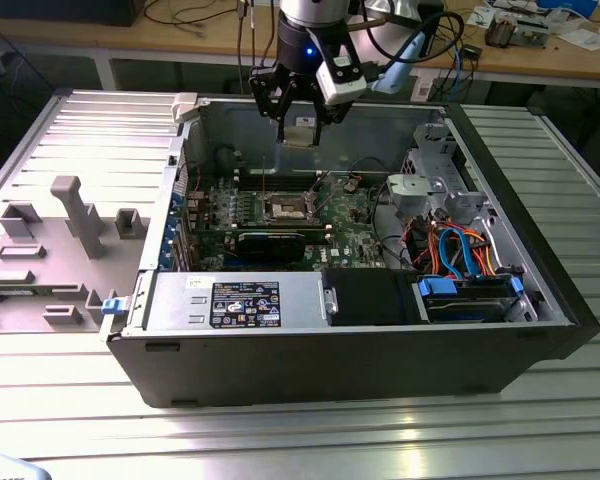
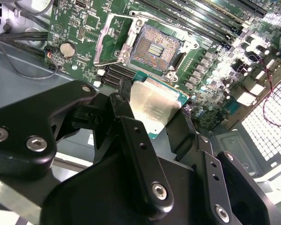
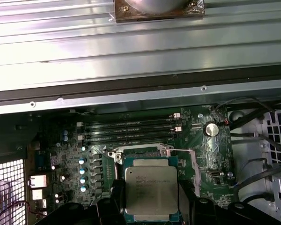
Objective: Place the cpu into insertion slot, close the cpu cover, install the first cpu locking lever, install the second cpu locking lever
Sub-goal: 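Place the cpu into insertion slot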
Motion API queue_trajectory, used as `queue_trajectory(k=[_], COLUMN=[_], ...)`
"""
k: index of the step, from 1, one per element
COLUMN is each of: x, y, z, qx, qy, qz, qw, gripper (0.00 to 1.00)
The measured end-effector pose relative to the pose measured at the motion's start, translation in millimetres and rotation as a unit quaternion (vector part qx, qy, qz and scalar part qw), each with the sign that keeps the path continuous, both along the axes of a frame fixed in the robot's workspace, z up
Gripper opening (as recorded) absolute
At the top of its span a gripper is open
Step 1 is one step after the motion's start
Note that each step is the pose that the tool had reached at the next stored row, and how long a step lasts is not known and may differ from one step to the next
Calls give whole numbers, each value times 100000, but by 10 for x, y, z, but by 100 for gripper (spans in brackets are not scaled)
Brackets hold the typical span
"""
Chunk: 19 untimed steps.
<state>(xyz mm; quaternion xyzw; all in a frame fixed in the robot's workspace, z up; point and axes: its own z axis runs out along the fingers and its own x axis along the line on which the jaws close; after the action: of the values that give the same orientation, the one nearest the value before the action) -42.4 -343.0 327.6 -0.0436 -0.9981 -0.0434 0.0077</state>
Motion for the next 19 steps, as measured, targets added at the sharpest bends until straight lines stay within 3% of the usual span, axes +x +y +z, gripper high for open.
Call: queue_trajectory(k=[19], x=[0], y=[0], z=[-1], qx=[-25], qy=[0], qz=[-2005], qw=[99980], gripper=[55])
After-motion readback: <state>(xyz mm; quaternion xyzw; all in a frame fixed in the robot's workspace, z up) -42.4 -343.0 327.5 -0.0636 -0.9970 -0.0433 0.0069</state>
